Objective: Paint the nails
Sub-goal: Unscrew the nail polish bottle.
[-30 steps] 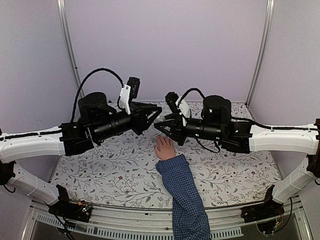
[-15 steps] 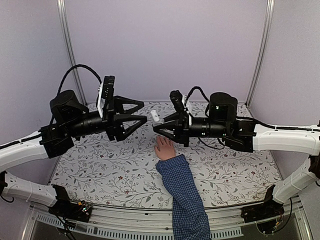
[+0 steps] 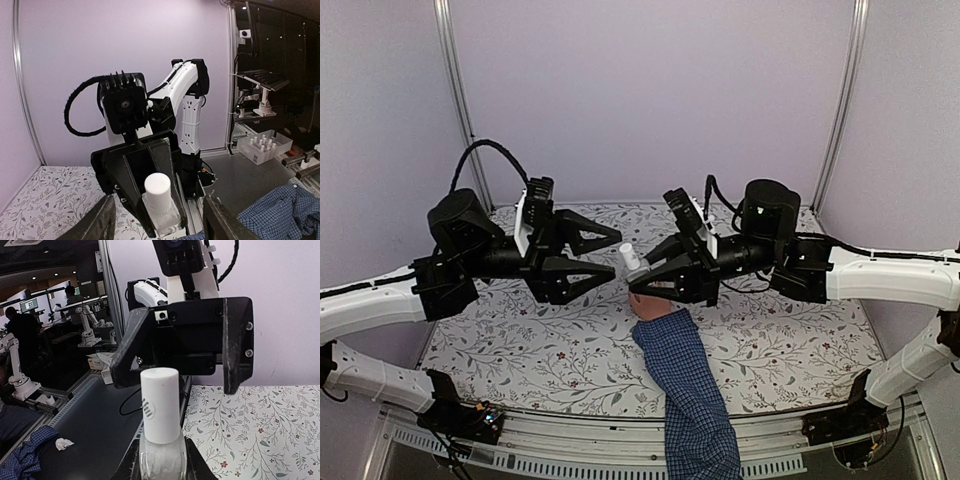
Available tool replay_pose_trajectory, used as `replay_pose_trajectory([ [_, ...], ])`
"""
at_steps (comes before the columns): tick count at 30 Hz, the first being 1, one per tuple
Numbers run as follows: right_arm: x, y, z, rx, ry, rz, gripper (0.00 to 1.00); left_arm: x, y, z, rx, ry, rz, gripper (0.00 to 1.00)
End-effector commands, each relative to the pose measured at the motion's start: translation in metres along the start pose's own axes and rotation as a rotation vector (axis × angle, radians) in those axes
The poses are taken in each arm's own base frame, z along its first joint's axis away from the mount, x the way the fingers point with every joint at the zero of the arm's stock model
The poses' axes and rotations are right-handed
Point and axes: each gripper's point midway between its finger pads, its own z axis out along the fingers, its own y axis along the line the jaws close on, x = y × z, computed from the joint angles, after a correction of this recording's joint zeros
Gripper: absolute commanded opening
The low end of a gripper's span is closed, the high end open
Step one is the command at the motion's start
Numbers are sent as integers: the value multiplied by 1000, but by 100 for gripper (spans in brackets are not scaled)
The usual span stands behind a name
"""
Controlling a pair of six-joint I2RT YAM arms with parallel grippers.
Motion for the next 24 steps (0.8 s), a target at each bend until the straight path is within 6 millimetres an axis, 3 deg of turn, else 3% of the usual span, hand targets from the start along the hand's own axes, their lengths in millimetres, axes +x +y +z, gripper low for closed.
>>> replay_pose_trajectory([
  [1, -16, 11, 3, -81, -30, -20, 0, -2, -4, 15, 34, 10, 25, 59],
  [9, -10, 6, 6, -71, -17, 6, 0, -2, -8, 22, 28, -7, 31, 40],
  [16, -11, 0, 6, -40, -22, 3, 0, -2, -7, 20, 9, -10, 37, 10],
  [21, -16, -28, 0, 150, -28, -2, 0, -3, 5, 16, -75, -15, 28, 0],
  [24, -18, -45, -6, 272, -31, -8, 0, -3, 16, 14, -145, -13, 10, 0],
])
